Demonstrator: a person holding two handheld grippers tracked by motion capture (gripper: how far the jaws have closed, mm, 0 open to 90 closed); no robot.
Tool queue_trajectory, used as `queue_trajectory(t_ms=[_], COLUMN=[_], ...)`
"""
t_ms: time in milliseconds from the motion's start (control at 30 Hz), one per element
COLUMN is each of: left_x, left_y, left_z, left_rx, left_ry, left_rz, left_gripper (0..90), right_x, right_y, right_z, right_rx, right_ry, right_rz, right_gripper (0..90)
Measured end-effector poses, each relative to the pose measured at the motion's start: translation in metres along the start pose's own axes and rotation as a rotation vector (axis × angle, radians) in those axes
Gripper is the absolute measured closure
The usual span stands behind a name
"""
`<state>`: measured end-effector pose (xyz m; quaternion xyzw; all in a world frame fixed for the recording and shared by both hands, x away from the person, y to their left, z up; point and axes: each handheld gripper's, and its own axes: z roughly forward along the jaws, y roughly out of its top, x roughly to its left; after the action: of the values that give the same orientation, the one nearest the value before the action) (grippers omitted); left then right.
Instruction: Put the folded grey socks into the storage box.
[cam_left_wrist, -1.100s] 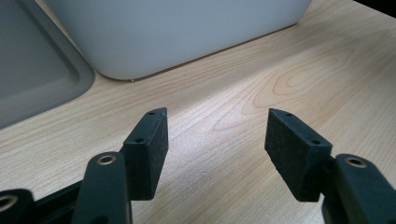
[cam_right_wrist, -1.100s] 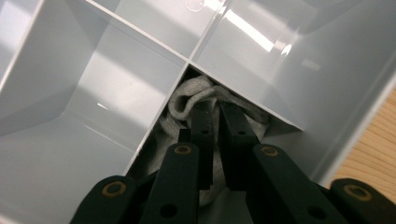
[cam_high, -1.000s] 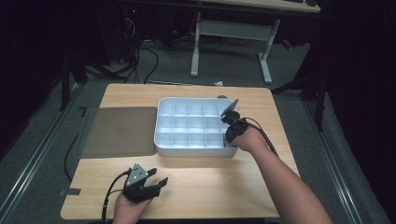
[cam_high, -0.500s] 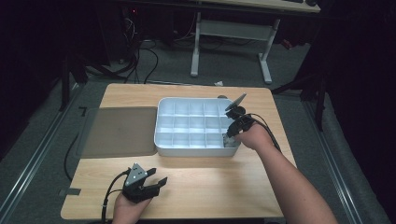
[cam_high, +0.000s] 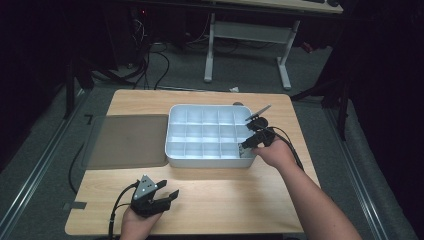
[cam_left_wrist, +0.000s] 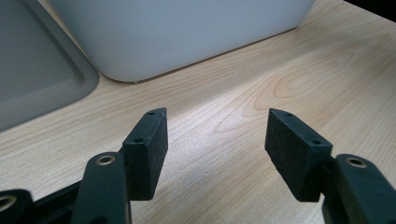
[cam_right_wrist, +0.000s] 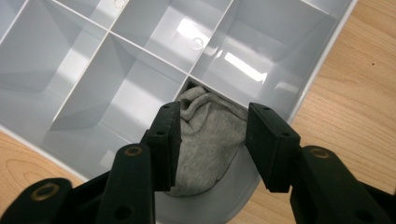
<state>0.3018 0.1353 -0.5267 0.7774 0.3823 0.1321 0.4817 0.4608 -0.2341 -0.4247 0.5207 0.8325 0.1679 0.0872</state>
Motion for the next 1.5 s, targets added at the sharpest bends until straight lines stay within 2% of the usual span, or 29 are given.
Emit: queue_trajectory(t_ms=[67,133,200,333,433,567,633,800,967,1033,1300,1500], left_x=[0.000,0.001,0.001,-0.001,-0.002,-0.002,-0.002,0.001,0.003,0.003,0.001,-0.003], left_y=[0.000,0.000,0.000,0.000,0.000,0.001,0.000,-0.001,-0.001,-0.001,-0.001,-0.001], left_z=[0.000,0.001,0.001,0.001,0.001,0.001,0.002,0.000,-0.002,-0.003,-0.001,0.000], left_rx=[0.001,0.004,0.005,0.009,0.004,0.008,0.015,0.011,0.006,0.005,0.010,0.012], left_ry=[0.000,-0.003,-0.003,0.000,0.004,0.011,0.006,0.014,0.021,0.024,0.022,0.020], left_rz=[0.002,0.003,0.004,0.006,0.004,0.010,0.009,0.001,-0.008,-0.008,0.000,0.015], left_gripper=[39.6,39.6,39.6,39.6,39.5,39.5,39.5,39.4,39.4,39.4,39.4,39.4], right_x=[0.000,-0.003,-0.002,0.007,0.009,0.012,0.010,0.010,0.012,0.013,0.021,0.035], right_y=[-0.002,-0.010,-0.013,-0.019,-0.025,-0.034,-0.041,-0.058,-0.085,-0.090,-0.127,-0.152], right_z=[0.000,-0.003,-0.005,-0.011,-0.013,-0.014,-0.015,-0.017,-0.018,-0.017,-0.006,0.012], right_rx=[-0.006,-0.046,-0.065,-0.104,-0.141,-0.162,-0.190,-0.233,-0.325,-0.341,-0.392,-0.425], right_ry=[-0.001,0.016,0.010,-0.048,-0.016,-0.024,0.001,0.016,0.023,0.019,0.024,0.021], right_rz=[-0.004,0.018,0.016,-0.060,-0.045,-0.055,-0.038,-0.024,-0.021,-0.025,-0.020,-0.035], right_gripper=[54.5,54.6,53.7,52.4,52.2,50.0,48.4,42.5,40.1,40.0,39.0,38.0])
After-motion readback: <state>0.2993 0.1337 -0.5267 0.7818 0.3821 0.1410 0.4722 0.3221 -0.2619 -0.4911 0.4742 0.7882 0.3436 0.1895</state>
